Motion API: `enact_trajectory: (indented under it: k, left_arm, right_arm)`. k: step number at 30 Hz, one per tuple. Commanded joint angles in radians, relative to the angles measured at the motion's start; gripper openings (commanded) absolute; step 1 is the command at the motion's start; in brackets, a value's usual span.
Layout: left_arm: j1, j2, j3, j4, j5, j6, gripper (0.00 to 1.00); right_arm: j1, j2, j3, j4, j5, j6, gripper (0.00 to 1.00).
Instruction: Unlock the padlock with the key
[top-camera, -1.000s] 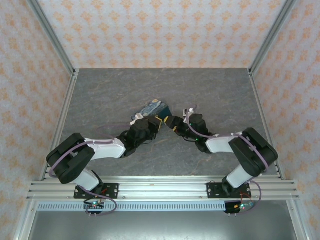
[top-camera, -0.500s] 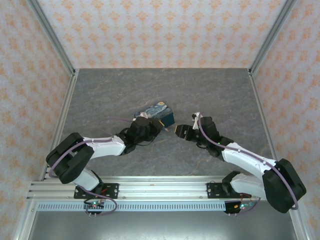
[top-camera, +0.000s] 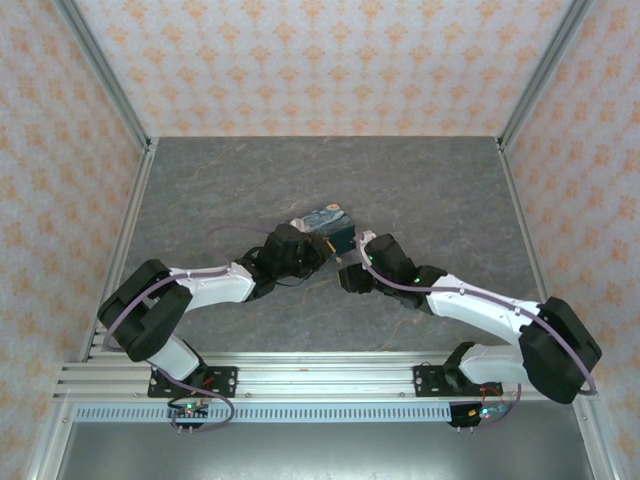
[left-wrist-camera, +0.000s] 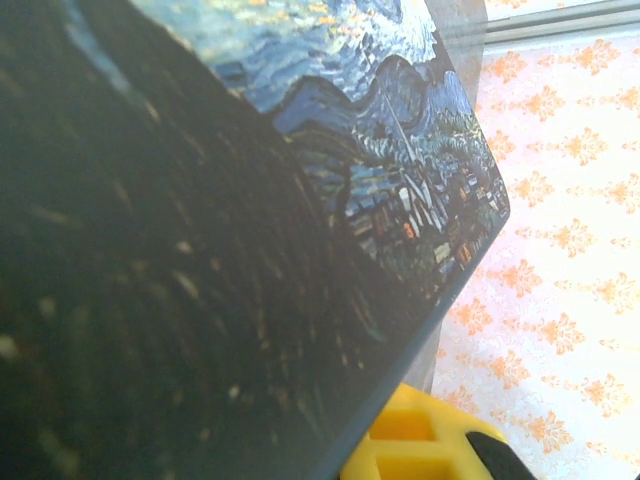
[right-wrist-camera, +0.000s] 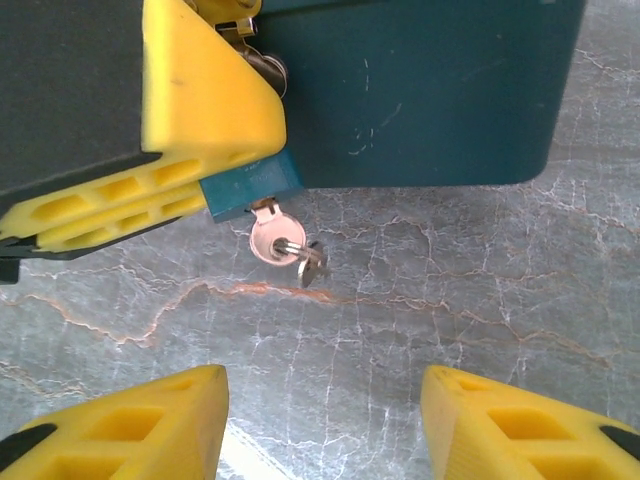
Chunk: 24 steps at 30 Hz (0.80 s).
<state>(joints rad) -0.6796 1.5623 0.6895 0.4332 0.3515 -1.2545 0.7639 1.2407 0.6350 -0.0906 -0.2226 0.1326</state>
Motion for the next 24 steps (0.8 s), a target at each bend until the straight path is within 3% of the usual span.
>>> enact_trajectory:
  k: [1, 14, 23, 24]
  left_arm:
    - [0.003, 0.014, 0.042, 0.002, 0.033, 0.033, 0.00]
    - [0.002, 0.025, 0.047, 0.012, 0.046, 0.029, 0.00]
    - [-0.007, 0.031, 0.044, 0.018, 0.048, 0.032, 0.00]
    - [-0.009, 0.037, 0.044, 0.016, 0.050, 0.033, 0.00]
  right_arm:
    - [0.008, 0.030, 0.045, -0.012, 0.044, -0.061, 0.53]
    - [0.010, 0.141, 0.114, 0.024, 0.042, -0.073, 0.48]
    - [0.010, 0.189, 0.158, 0.034, 0.068, -0.074, 0.33]
    - [0.010, 0.188, 0.162, 0.035, 0.066, -0.076, 0.28]
